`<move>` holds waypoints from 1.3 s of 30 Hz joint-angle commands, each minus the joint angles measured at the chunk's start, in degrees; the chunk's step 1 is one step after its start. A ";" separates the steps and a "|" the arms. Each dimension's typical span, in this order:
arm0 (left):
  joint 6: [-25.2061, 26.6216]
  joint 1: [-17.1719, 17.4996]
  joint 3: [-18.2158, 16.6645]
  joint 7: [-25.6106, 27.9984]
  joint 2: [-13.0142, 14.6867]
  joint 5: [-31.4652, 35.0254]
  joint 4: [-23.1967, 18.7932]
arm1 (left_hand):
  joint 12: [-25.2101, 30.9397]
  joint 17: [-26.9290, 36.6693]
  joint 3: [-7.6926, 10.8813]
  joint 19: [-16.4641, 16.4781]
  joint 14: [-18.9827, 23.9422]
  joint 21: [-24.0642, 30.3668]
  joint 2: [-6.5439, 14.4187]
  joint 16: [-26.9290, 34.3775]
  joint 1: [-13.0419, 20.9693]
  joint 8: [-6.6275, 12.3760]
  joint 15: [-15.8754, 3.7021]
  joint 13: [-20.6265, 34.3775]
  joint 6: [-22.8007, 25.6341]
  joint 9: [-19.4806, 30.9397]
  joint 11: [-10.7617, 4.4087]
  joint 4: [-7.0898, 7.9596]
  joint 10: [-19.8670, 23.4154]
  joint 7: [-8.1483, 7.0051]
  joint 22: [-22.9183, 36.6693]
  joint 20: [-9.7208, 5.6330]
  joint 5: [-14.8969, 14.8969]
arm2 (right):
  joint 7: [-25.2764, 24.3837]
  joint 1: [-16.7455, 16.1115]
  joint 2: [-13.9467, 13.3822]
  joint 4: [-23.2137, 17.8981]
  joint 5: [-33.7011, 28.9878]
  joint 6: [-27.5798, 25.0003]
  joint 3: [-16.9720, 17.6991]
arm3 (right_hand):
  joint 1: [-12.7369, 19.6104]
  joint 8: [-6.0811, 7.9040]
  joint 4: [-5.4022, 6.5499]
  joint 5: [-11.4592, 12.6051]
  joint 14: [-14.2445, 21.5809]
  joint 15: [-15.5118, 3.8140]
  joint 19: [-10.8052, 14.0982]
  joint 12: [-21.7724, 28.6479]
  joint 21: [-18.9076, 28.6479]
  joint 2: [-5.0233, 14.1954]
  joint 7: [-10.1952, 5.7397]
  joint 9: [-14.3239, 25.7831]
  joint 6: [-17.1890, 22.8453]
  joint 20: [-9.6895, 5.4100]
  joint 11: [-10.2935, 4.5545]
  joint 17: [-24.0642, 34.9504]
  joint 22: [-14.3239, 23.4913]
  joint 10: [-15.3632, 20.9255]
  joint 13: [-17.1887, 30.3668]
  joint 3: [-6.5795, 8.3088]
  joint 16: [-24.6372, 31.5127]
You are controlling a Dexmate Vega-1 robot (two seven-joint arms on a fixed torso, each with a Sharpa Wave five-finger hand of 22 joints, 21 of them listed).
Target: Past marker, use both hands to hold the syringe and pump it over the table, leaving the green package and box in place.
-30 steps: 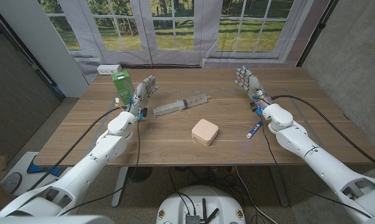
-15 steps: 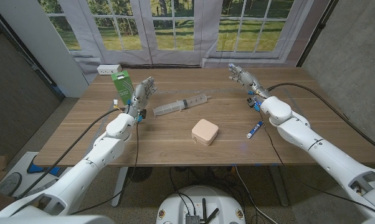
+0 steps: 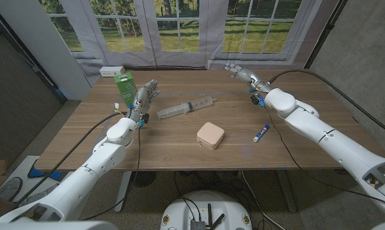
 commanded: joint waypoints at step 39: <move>0.17 0.14 -0.39 -0.13 -0.18 -0.80 1.66 | 0.63 0.22 0.69 0.65 1.47 0.09 2.98 0.21 -0.09 0.35 0.24 0.29 1.74 0.07 -0.26 -0.23 2.04 0.08 0.25 0.23 0.10 | 33.79 26.99 3.46 -1.62 -30.78 -18.75 -21.73 | 14.80 0.29 -3.97 4.25 -8.61 8.10 -4.85 0.11 0.22 -5.63 -1.14 0.83 -13.94 7.93 3.33 -1.86 0.29 -10.05 0.95 4.47 0.61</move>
